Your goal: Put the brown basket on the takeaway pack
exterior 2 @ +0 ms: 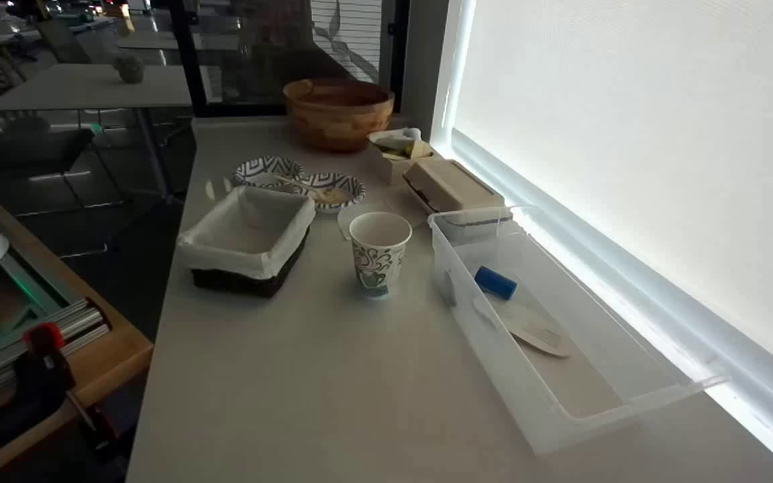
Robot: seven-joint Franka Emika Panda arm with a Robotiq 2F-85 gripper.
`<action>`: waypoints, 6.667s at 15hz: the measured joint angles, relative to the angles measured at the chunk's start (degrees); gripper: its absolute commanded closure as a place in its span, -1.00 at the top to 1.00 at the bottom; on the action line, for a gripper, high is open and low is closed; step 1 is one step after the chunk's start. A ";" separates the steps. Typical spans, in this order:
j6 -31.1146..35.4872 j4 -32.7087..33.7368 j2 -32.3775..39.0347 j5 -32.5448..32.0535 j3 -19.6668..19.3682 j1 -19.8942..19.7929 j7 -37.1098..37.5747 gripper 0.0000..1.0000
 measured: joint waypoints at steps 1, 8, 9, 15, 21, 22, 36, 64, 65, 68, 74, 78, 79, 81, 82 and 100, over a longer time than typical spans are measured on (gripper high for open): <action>0.00 0.00 0.00 0.00 0.00 0.00 0.00 1.00; 0.00 0.00 0.00 0.00 0.00 0.00 0.00 1.00; 0.00 0.00 0.00 0.00 0.00 0.00 0.00 1.00; 0.00 0.00 0.00 0.00 0.00 0.00 0.00 1.00; 3.28 -2.43 0.41 7.37 0.66 0.24 8.65 1.00; 4.91 -3.60 0.38 8.60 0.84 0.24 11.23 1.00; 25.95 -22.78 2.58 10.07 1.54 -3.88 26.84 1.00; 43.05 -33.94 11.36 -1.73 0.44 -11.72 54.07 1.00; 43.62 -33.94 11.92 -5.05 0.20 -12.44 55.48 1.00; 45.41 -33.77 13.48 -13.78 -0.72 -13.88 60.33 1.00; 54.59 -33.18 18.07 -25.13 -4.37 -14.25 66.30 0.07; 61.19 -32.38 22.14 -28.37 -7.05 -13.94 67.97 -0.56; 62.53 -32.08 22.94 -28.85 -7.18 -13.97 68.37 -0.63; 65.03 -31.56 24.45 -29.44 -7.35 -13.96 68.74 -0.55; 66.28 -31.34 25.13 -29.82 -7.48 -13.96 69.01 -0.36; 77.65 -31.90 31.56 -25.86 -4.38 -16.03 67.86 -0.65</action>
